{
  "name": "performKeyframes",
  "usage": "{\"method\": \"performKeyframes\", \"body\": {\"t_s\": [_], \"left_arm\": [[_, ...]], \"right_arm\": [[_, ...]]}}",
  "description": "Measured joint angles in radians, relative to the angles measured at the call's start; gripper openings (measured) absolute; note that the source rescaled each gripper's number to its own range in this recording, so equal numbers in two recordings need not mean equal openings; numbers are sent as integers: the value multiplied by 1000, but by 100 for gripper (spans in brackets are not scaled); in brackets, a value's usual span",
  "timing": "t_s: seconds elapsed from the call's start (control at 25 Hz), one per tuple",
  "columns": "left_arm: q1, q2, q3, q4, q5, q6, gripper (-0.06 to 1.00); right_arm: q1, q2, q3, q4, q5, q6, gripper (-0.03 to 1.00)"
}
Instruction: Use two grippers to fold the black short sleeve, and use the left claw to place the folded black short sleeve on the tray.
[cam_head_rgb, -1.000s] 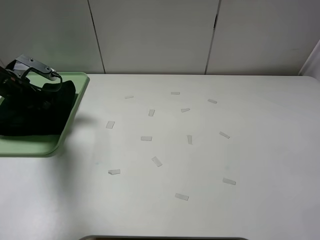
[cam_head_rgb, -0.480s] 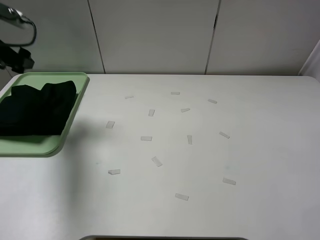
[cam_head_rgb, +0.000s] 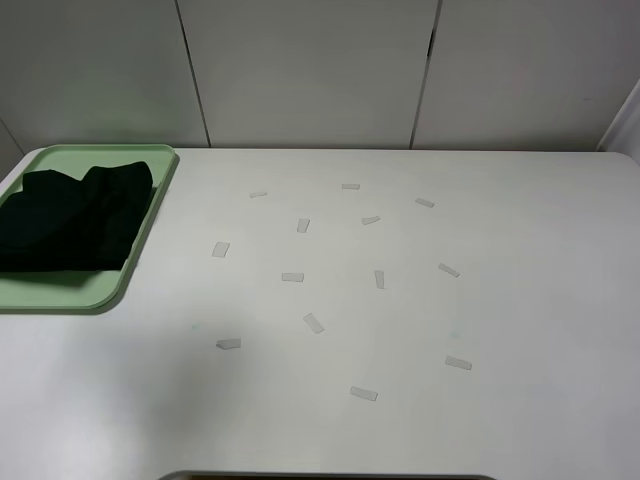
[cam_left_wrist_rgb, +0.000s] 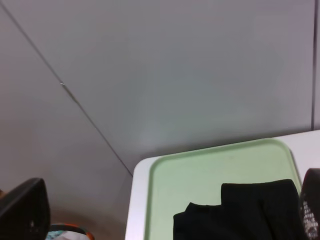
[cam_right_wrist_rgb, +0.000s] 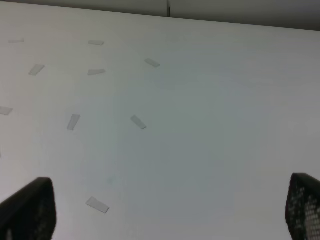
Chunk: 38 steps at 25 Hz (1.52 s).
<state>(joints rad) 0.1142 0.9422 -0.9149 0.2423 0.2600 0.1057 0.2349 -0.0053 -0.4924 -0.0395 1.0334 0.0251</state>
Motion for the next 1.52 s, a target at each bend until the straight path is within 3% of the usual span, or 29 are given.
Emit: {"method": "performKeyframes", "body": {"t_s": [0.28, 0.6, 0.8, 1.24, 1.52], "left_arm": [[0, -434, 181, -4, 102, -67, 100], [0, -814, 216, -1, 463, -131, 100], [0, -915, 217, -1, 679, -206, 100], [-1, -946, 188, 0, 898, -254, 100], [-1, -946, 312, -71, 897, -254, 100]], "right_arm": [[0, 0, 0, 0, 0, 0, 100], [0, 0, 0, 0, 0, 0, 100], [0, 0, 0, 0, 0, 0, 100], [0, 0, 0, 12, 0, 0, 100], [0, 0, 0, 16, 0, 0, 100]]}}
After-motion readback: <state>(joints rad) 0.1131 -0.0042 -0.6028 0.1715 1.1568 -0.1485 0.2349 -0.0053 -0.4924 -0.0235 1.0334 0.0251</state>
